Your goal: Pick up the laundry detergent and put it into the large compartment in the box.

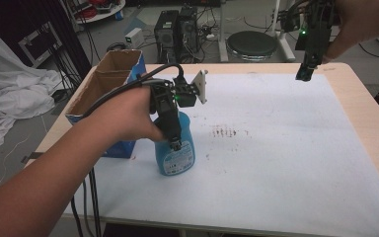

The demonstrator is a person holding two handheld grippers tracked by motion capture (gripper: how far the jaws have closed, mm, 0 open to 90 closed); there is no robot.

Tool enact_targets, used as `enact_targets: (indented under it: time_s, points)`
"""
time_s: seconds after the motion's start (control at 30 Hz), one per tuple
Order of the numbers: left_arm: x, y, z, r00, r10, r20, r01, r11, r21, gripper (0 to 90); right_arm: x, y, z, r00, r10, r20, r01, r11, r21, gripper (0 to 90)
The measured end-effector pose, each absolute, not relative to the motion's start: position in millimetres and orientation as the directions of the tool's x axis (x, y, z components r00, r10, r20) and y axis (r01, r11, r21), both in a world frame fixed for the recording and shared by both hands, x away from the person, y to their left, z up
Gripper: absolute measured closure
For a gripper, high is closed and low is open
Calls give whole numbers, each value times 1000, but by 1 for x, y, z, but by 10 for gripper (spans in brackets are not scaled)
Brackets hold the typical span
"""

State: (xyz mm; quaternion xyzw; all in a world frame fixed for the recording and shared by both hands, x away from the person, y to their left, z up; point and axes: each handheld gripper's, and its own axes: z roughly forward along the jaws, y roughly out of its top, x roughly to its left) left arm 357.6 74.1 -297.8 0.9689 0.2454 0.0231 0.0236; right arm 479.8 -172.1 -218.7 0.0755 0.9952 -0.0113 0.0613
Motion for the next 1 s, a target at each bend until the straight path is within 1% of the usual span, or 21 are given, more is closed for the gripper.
enact_targets:
  time_s: [0.13,0.17,0.27,0.43,0.57,0.6,0.63,0.8,0.87,0.9,1.0]
  points:
    - [357,74,-297,881,471,36,469,-882,53,391,479,-172,-219,-981,150,-123,152,988,-11,25]
    - [356,73,-297,891,453,41,451,-891,48,391,480,-171,-219,-981,146,-124,149,989,-10,25]
    - [354,72,-295,898,439,37,439,-898,26,391,479,-171,-218,-981,150,-126,153,988,-13,25]
    - [352,74,-278,898,438,45,438,-899,22,392,478,-172,-219,-981,145,-131,149,989,-20,25]
    - [352,80,-255,885,465,32,464,-885,33,391,476,-170,-218,-981,141,-130,145,989,-22,25]
    - [352,80,-255,885,465,32,464,-885,33,391,476,-170,-218,-981,141,-130,145,989,-22,25]
    - [354,83,-242,876,481,24,480,-877,36,391,476,-170,-218,-981,140,-132,144,989,-20,25]
    - [359,94,-207,847,532,-13,531,-845,55,391,474,-166,-219,-982,136,-129,140,990,-22,25]
    - [359,94,-207,847,532,-13,531,-845,55,391,474,-166,-219,-983,129,-131,133,991,-22,25]
    - [363,101,-185,824,567,-4,565,-821,75,391,474,-166,-219,-983,129,-131,133,991,-22,26]
    - [366,106,-167,794,607,20,605,-793,72,391,473,-163,-219,-983,128,-130,133,991,-23,26]
